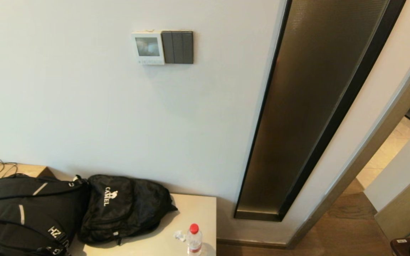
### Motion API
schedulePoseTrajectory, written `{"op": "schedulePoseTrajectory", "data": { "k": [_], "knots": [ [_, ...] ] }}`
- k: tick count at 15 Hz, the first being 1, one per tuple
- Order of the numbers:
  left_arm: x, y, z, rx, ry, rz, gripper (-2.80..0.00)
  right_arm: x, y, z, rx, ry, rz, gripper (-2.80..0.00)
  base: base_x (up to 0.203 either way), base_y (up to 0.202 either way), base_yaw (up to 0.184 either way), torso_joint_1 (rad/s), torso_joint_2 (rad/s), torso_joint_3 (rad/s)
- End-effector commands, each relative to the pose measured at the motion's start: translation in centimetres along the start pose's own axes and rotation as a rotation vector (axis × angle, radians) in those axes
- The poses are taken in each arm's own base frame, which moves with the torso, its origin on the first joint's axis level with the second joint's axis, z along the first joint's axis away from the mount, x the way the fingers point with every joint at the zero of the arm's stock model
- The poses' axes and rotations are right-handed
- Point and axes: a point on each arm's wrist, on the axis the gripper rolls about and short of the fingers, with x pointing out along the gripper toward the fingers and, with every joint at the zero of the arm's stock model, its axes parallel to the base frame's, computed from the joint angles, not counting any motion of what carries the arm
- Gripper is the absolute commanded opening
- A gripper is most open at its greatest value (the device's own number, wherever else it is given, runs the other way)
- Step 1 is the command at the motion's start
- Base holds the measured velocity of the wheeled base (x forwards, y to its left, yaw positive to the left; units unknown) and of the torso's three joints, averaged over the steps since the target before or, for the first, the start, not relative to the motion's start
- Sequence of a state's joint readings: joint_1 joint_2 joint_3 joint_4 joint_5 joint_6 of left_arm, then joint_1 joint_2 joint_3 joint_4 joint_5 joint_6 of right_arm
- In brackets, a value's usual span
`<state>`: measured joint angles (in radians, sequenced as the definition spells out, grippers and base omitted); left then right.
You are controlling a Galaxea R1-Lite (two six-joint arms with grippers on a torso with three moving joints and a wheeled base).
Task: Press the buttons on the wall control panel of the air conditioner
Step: Turn on the central air conditioner
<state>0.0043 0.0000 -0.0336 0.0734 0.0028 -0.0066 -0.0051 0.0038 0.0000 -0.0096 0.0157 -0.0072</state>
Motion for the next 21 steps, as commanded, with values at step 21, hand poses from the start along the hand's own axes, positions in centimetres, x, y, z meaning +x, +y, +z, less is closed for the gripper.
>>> {"op": "schedulePoseTrajectory", "data": {
  "k": [21],
  "knots": [
    [10.6,-0.9,16.2,-0.075,0.028,-0.163,-2.80,0.0,0.0,0.0,0.000,0.001,0.002,-2.80,0.000,0.000,0.000,0.000,0.00,0.000]
  ]
}}
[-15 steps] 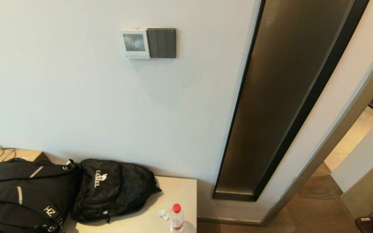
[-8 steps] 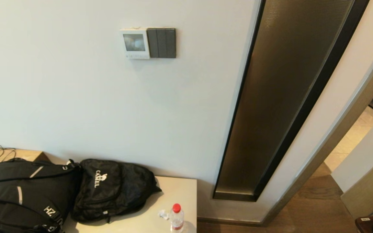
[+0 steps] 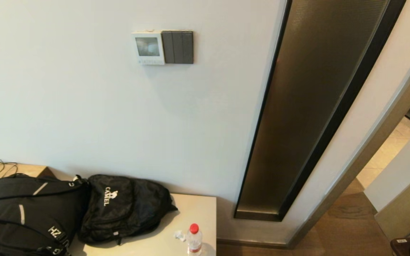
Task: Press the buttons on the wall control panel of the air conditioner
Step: Turn on the central air conditioner
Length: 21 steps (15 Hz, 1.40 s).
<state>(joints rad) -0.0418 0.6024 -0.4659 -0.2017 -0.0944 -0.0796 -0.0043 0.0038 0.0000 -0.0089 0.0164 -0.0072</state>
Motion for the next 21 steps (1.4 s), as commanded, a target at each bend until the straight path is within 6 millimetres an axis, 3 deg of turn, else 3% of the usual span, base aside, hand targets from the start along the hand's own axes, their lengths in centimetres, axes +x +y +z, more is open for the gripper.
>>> {"op": "schedulePoseTrajectory", "data": {
  "k": [1,7,10,12,16,21],
  "knots": [
    [7.2,0.3,1.5,-0.025,0.125,-0.045,-2.80,0.0,0.0,0.0,-0.001,0.001,0.000,-2.80,0.000,0.000,0.000,0.000,0.00,0.000],
    [20.9,-2.3,5.8,-0.084,0.089,-0.233,-2.80,0.0,0.0,0.0,-0.002,-0.001,0.000,-2.80,0.000,0.000,0.000,0.000,0.00,0.000],
    [26.7,-4.9,6.3,-0.125,0.072,-0.312,-2.80,0.0,0.0,0.0,-0.002,-0.001,0.000,-2.80,0.000,0.000,0.000,0.000,0.00,0.000],
    [30.1,-6.5,5.4,-0.141,0.079,-0.346,-2.80,0.0,0.0,0.0,-0.002,0.000,0.000,-2.80,0.000,0.000,0.000,0.000,0.00,0.000],
    [33.7,-10.1,4.0,-0.150,0.069,-0.422,-2.80,0.0,0.0,0.0,-0.002,-0.001,0.000,-2.80,0.000,0.000,0.000,0.000,0.00,0.000],
    [37.6,-11.9,2.0,-0.145,0.038,-0.348,-2.80,0.0,0.0,0.0,-0.002,0.000,0.000,-2.80,0.000,0.000,0.000,0.000,0.00,0.000]
  ]
}}
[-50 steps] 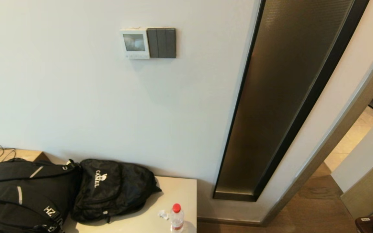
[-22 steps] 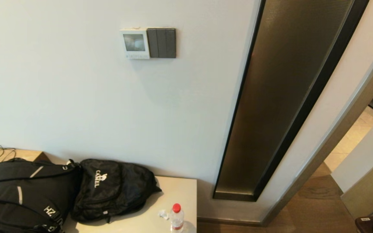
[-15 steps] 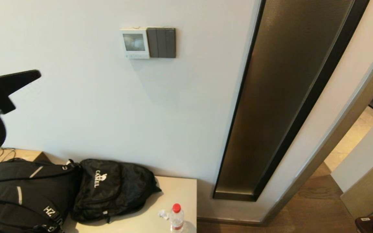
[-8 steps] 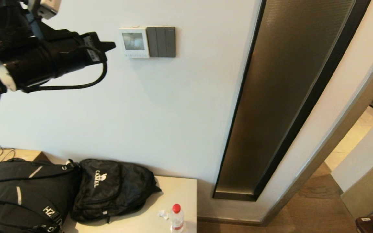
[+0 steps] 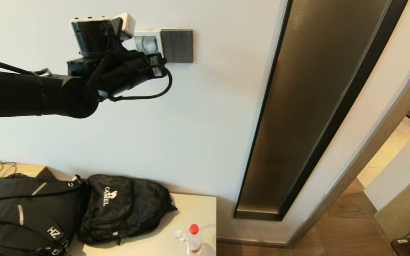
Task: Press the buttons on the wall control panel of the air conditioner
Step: Turn on the central air conditioner
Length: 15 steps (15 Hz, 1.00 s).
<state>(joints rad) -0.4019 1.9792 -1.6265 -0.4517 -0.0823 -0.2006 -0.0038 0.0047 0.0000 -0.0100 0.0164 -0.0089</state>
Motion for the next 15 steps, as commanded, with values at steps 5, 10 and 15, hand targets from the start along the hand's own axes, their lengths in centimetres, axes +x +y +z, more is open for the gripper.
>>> {"op": "schedulePoseTrajectory", "data": {
  "k": [5,10,15],
  "knots": [
    [1.9,0.6,-2.1,-0.010,0.016,0.043,-2.80,0.0,0.0,0.0,0.000,0.001,0.000,-2.80,0.000,0.000,0.000,0.000,0.00,0.000],
    [2.3,0.8,-2.0,-0.007,-0.017,0.062,-2.80,0.0,0.0,0.0,0.000,0.001,0.000,-2.80,0.000,0.000,0.000,0.000,0.00,0.000],
    [3.5,1.3,-2.3,0.005,-0.093,0.186,-2.80,0.0,0.0,0.0,0.000,-0.001,0.000,-2.80,0.000,0.000,0.000,0.000,0.00,0.000]
  ]
}}
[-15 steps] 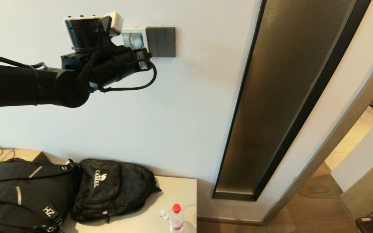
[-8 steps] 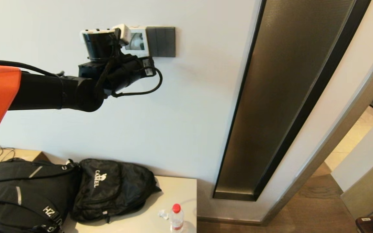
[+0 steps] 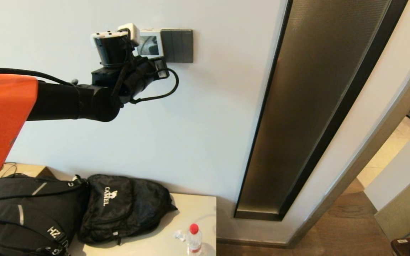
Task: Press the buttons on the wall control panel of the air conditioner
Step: Turn on the central air conditioner
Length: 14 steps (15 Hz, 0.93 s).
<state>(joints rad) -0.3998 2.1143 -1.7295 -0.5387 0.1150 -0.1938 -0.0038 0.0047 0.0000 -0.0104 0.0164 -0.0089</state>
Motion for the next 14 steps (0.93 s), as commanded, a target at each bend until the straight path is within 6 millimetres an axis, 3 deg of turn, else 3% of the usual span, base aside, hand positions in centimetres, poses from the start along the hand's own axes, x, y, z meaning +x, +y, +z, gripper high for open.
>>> {"op": "schedulePoseTrajectory", "data": {
  "k": [1,9,14],
  "knots": [
    [0.2,0.0,-0.2,0.000,-0.003,0.001,-2.80,0.0,0.0,0.0,0.000,0.001,0.000,-2.80,0.000,0.000,0.000,0.000,0.00,0.000],
    [1.3,0.3,-0.8,0.001,-0.006,0.003,-2.80,0.0,0.0,0.0,0.000,0.000,0.000,-2.80,0.000,0.000,0.000,0.000,0.00,0.000],
    [0.5,0.2,-0.2,-0.004,-0.014,0.001,-2.80,0.0,0.0,0.0,0.000,0.001,0.000,-2.80,0.000,0.000,0.000,0.000,0.00,0.000]
  ]
}}
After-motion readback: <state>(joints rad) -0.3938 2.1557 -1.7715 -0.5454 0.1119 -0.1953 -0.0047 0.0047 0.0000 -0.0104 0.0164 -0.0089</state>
